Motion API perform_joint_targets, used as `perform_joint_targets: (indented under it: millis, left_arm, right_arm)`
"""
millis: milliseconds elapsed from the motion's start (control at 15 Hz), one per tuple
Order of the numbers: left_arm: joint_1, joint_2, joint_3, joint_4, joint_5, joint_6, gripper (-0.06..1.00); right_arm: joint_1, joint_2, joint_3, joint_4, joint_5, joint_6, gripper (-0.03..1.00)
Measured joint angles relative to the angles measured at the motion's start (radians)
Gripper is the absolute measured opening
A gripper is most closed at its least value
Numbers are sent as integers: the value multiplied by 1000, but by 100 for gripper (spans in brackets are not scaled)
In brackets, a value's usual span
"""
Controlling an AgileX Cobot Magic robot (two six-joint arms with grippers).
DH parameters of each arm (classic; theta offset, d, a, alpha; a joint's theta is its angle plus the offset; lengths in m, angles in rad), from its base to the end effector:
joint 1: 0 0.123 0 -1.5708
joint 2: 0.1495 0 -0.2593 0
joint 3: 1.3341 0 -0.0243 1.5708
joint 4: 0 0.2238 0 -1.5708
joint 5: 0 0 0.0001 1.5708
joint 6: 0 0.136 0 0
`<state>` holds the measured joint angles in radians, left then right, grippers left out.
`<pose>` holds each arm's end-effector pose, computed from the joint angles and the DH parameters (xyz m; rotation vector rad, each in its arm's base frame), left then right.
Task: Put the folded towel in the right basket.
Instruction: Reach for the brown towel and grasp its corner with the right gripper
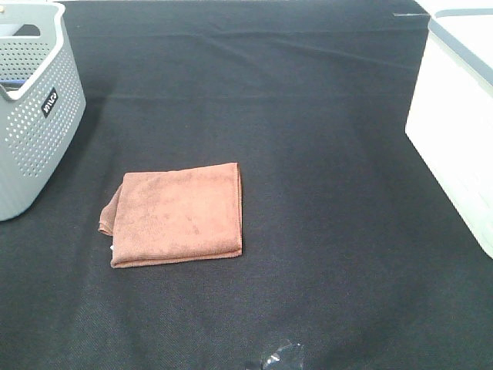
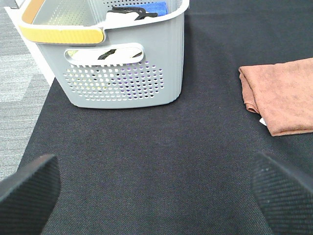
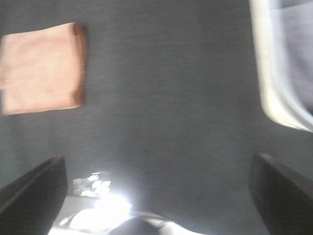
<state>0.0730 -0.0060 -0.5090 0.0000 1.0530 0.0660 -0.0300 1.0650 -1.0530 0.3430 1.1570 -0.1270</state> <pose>0.0363 0.0027 0.2475 -0.0071 2.0227 0.0881 0.1953 0.0360 0.2942 -0.0480 2.6024 0.4055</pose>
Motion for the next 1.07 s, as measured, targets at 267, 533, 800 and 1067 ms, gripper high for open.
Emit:
perform_joint_targets:
  millis: [267, 533, 800, 1067]
  left_arm:
    - [0, 0, 0, 0, 0, 0, 99]
    - [0, 0, 0, 0, 0, 0, 99]
    - [0, 0, 0, 0, 0, 0, 99]
    - [0, 0, 0, 0, 0, 0, 99]
  right_arm:
    - [68, 248, -7, 288, -133, -172, 97]
    - [328, 711, -80, 597, -376, -412, 97]
    - [367, 938, -199, 724, -379, -506, 97]
    - [367, 1123, -295, 733, -380, -511, 97]
